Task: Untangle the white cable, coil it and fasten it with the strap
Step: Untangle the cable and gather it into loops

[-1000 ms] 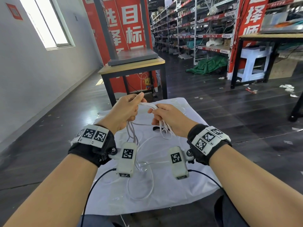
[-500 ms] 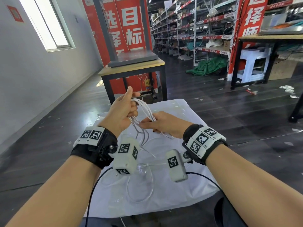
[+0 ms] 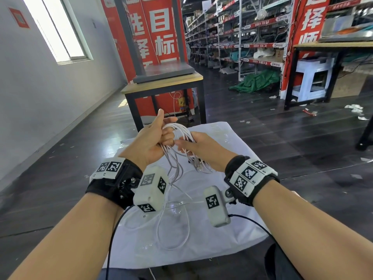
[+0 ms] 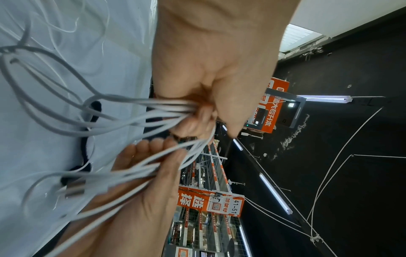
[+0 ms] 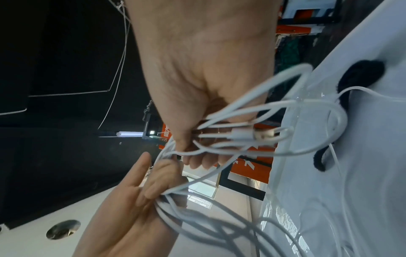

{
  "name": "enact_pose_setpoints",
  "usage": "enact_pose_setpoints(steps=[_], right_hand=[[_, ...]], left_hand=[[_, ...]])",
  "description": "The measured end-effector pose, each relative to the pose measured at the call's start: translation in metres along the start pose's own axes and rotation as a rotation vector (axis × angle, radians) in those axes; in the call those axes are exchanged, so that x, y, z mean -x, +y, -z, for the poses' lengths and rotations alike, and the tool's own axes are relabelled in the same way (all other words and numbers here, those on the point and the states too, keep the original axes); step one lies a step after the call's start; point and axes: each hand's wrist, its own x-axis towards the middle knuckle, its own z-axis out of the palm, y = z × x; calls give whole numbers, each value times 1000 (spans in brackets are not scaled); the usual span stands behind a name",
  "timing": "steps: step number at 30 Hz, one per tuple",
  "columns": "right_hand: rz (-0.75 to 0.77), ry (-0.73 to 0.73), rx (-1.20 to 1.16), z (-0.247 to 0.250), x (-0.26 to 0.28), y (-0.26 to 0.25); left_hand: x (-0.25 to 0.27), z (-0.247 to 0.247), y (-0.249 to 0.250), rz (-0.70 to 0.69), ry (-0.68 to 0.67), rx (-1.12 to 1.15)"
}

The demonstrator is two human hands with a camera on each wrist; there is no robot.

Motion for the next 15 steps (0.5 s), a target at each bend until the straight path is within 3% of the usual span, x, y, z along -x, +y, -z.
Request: enact_pose_setpoints(steps=[2,6,9,15], right_hand=[[0,81,-115,2,0,0],[-30,114,-157,6,4,4],[-60,76,-140,9,7,6],[-45,59,-66,11,8,8]], left_hand=[[3,0,0,27,-100,-30],[4,6,3,36,-178,-404],[6,11,4,44,-152,-483],[6,16,6,-43,-37,-418]])
